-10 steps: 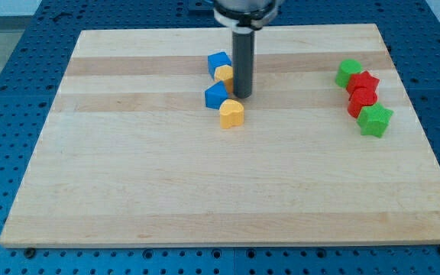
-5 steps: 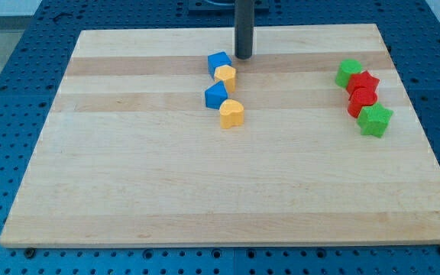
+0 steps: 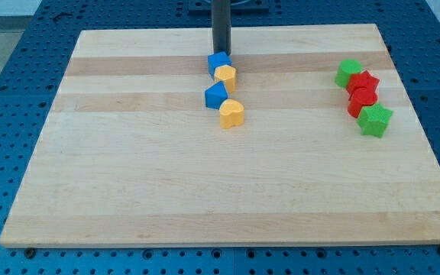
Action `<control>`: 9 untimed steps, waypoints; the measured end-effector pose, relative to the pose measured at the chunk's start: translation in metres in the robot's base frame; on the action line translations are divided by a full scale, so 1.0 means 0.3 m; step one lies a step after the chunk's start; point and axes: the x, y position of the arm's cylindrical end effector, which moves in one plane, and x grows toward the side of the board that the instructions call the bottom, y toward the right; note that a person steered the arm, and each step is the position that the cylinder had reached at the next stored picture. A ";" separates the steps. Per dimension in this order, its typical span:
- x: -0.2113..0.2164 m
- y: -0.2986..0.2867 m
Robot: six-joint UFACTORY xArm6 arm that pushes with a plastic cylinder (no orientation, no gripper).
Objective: Push the blue cube and the yellow hexagon down a bit
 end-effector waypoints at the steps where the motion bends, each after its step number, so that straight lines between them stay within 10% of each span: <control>1: 0.013 0.016; 9: 0.015 -0.097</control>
